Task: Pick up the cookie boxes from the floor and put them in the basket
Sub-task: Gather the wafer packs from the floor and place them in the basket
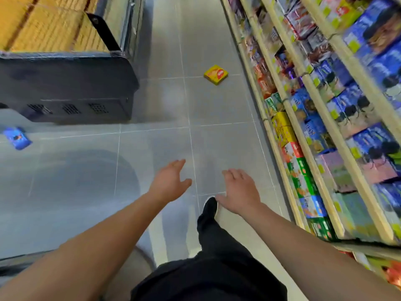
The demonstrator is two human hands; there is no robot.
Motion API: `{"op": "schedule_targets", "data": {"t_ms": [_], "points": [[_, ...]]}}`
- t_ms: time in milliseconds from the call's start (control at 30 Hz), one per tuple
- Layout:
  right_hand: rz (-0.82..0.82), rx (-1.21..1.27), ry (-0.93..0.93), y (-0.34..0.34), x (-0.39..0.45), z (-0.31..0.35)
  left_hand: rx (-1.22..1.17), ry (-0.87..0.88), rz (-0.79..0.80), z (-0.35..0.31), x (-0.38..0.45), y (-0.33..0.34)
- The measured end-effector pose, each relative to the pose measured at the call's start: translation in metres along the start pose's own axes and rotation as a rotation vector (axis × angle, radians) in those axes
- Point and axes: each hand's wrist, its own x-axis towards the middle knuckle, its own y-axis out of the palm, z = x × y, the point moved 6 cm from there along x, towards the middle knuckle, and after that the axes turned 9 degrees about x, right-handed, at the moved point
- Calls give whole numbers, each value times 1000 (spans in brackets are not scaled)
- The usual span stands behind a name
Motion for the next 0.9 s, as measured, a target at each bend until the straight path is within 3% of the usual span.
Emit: {"op": "schedule_targets", "data": {"t_ms": [500, 667, 900], "points": [[93, -40, -54, -150, 293, -35, -85, -113, -23, -29, 261, -113], [93, -43, -17, -198, 422, -36, -99, -83, -23, -21, 392, -154], [89, 41, 94, -288, 573, -31, -71, -48, 92, -17, 569, -227]]}}
